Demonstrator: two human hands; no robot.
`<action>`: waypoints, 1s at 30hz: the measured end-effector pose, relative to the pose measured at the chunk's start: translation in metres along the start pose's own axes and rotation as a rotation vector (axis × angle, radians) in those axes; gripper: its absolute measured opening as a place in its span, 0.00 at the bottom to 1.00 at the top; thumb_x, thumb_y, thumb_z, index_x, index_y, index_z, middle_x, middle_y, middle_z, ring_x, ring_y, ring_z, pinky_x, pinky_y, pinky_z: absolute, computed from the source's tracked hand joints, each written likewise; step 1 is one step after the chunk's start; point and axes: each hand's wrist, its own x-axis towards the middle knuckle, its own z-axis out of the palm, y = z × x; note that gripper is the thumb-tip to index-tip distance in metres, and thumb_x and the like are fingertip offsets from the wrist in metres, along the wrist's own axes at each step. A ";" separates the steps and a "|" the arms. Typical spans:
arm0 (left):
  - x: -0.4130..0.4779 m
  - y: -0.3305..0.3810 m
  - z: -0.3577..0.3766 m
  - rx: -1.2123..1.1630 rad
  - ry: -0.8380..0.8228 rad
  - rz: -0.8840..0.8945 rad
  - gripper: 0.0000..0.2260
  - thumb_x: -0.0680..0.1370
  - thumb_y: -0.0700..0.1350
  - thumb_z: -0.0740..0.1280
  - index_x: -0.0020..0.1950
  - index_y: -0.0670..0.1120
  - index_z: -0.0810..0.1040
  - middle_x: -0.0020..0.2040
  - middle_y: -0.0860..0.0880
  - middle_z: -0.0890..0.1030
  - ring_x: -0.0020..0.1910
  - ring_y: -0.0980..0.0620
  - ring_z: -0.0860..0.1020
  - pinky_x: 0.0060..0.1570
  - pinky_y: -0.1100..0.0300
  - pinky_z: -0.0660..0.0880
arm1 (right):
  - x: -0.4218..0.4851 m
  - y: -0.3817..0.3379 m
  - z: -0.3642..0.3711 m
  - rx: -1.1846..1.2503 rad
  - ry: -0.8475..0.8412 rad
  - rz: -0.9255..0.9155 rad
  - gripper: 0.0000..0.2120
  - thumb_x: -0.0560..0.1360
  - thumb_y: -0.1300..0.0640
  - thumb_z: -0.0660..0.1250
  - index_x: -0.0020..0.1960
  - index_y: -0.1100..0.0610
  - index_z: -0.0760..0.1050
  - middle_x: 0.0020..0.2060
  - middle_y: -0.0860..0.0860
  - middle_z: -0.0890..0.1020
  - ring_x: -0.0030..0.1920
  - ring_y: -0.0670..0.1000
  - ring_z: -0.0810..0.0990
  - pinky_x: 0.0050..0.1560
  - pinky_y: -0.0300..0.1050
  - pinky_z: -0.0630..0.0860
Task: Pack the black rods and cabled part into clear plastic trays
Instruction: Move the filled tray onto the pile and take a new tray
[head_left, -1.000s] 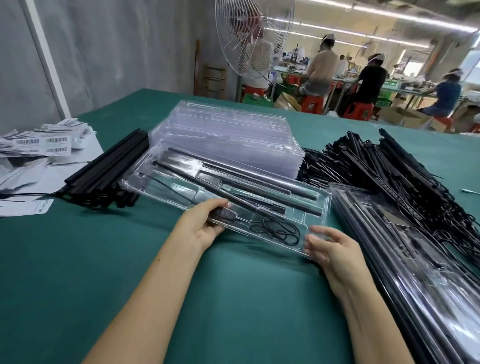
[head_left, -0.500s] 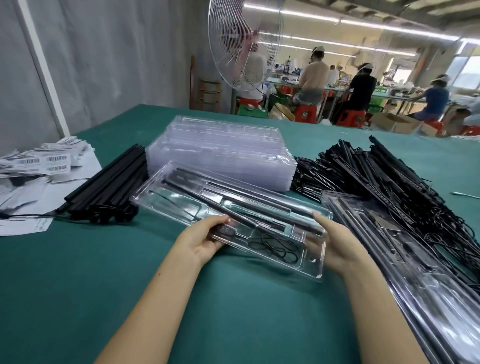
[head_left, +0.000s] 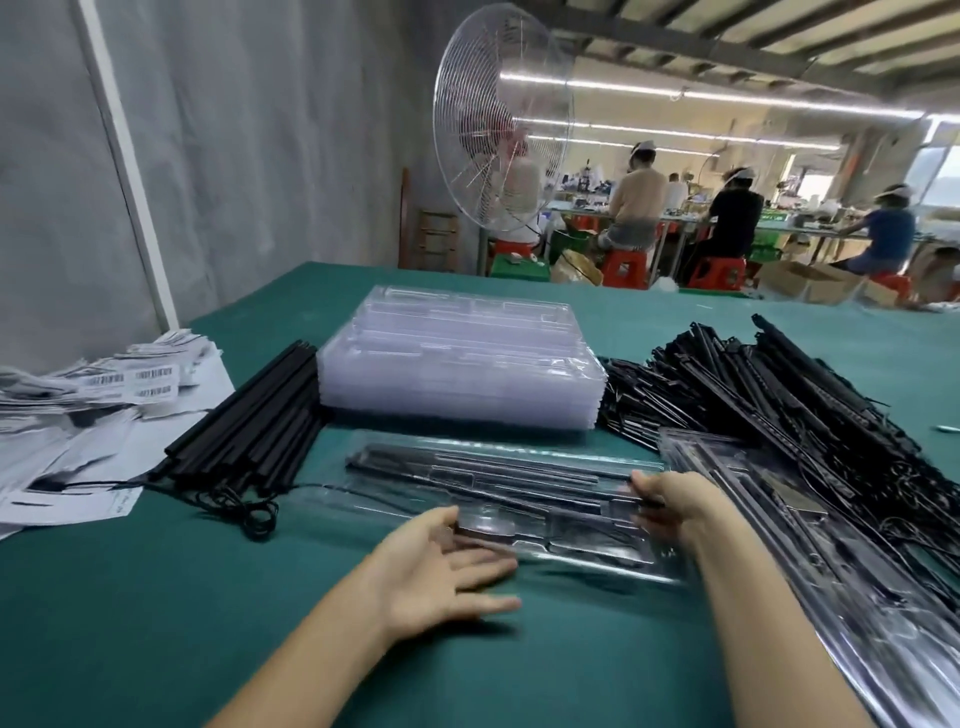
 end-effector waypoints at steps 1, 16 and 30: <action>-0.007 0.006 -0.008 0.177 -0.086 -0.090 0.19 0.80 0.51 0.58 0.56 0.35 0.75 0.51 0.34 0.81 0.50 0.38 0.81 0.34 0.44 0.81 | 0.001 0.000 0.001 -0.026 0.016 -0.026 0.09 0.75 0.63 0.67 0.38 0.65 0.73 0.33 0.56 0.75 0.30 0.52 0.73 0.19 0.38 0.74; 0.046 0.086 -0.076 2.121 0.519 0.365 0.22 0.82 0.58 0.42 0.76 0.62 0.42 0.78 0.55 0.41 0.77 0.52 0.40 0.73 0.45 0.39 | -0.010 0.022 0.037 -1.054 0.387 -0.540 0.20 0.79 0.49 0.57 0.67 0.56 0.68 0.67 0.58 0.69 0.68 0.59 0.63 0.67 0.53 0.62; 0.045 0.075 -0.081 2.152 0.601 0.409 0.23 0.81 0.62 0.40 0.72 0.64 0.31 0.77 0.56 0.37 0.76 0.48 0.35 0.71 0.40 0.36 | 0.002 0.034 0.049 -1.209 0.162 -0.590 0.30 0.76 0.32 0.49 0.74 0.43 0.56 0.76 0.50 0.56 0.76 0.53 0.48 0.70 0.65 0.47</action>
